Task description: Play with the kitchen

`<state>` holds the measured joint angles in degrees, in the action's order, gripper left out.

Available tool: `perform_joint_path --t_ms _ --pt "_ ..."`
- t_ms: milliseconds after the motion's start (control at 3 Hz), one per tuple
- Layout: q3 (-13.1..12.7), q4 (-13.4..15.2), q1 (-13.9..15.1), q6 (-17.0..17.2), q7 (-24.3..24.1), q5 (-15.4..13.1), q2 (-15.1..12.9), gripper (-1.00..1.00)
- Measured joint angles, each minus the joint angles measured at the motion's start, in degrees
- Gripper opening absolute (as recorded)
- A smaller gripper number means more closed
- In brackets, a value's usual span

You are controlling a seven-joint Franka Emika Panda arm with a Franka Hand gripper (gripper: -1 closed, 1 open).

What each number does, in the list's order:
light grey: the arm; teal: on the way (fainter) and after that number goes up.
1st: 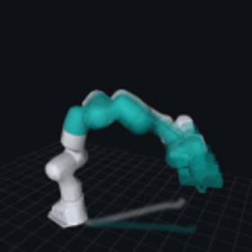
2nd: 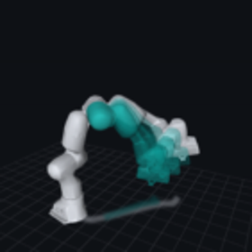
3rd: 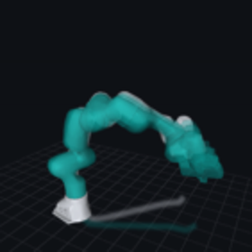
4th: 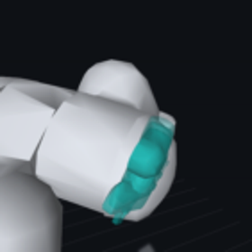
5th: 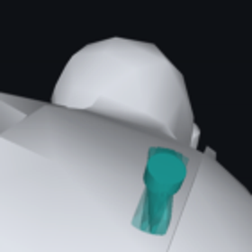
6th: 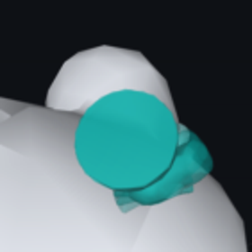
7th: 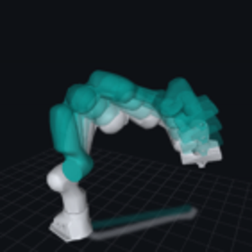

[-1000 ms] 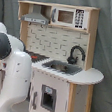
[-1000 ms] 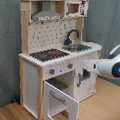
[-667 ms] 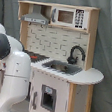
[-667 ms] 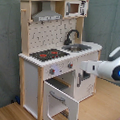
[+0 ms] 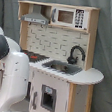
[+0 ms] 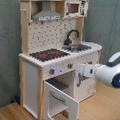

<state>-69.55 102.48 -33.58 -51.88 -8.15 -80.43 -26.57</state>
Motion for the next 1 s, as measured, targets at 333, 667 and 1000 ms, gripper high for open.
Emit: perform_joint_path --t_ms 333,667,1000 --pt "2.18 -1.32 -3.07 0.21 -0.01 -4.95 -2.05 1.00" --pt "4.14 -2.80 -5.91 0.47 -0.01 -9.80 -3.98 1.00" --pt "5.84 -4.35 -8.52 0.80 -0.01 -14.65 -5.82 1.00"
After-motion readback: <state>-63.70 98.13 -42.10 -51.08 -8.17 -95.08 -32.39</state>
